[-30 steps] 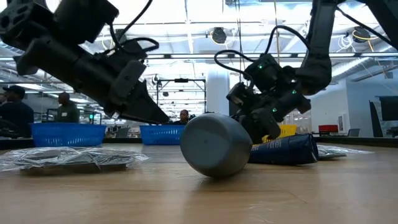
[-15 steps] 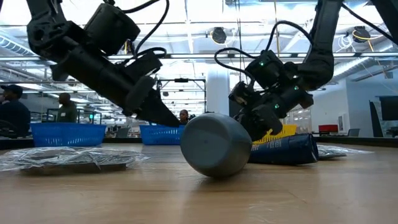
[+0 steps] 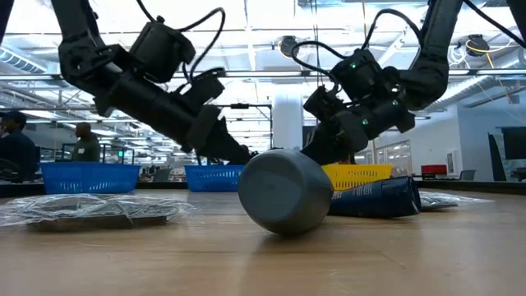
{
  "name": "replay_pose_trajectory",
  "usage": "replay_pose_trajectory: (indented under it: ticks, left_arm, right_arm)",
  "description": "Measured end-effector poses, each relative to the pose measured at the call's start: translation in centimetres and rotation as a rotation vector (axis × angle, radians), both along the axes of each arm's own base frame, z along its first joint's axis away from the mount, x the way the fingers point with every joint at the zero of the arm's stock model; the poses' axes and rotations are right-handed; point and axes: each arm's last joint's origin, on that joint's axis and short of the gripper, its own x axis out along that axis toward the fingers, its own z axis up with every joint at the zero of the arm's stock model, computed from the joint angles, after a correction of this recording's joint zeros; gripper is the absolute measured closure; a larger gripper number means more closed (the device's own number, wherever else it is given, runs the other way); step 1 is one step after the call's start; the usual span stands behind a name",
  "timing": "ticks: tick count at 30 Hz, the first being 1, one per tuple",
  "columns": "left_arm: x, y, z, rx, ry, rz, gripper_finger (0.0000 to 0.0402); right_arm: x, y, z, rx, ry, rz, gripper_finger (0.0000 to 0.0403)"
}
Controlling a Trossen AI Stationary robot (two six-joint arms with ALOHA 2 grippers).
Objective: Pick & Place Travel size toiletries
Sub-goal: Put the white toothpaste into the left blue bin
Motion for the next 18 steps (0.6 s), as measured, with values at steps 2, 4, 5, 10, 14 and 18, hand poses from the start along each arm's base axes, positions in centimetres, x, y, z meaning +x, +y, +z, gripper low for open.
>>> replay_pose_trajectory:
  ticks: [2,4,5,10,14,18]
  left_arm:
    - [0.1,0.1,-0.4,-0.002,-0.002,0.001,0.0131]
    - [0.3,0.1,-0.8,0.003,-0.007,-0.002,0.0139]
    - [0.4,0.0,-0.9,0.008,-0.013,-0.006,0.0143]
    - [1.3,0.0,-1.2,0.011,-0.025,-0.019,0.0168]
    - [2.3,-0.1,-1.2,0.007,-0.033,-0.068,0.0197]
    - [3.3,-0.1,-1.7,0.012,-0.018,-0.101,0.0236]
  right_arm:
    - [0.0,0.0,0.1,-0.002,-0.008,0.001,0.0394]
    - [0.0,0.0,0.1,-0.001,-0.005,0.001,0.0392]
    - [0.0,0.0,0.1,-0.001,-0.005,0.0,0.0391]
    - [0.1,0.0,0.1,-0.002,-0.013,0.0,0.0393]
    - [0.1,0.0,0.1,-0.002,-0.013,0.0,0.0393]
    - [0.1,0.0,0.1,0.0,-0.009,0.004,0.0391]
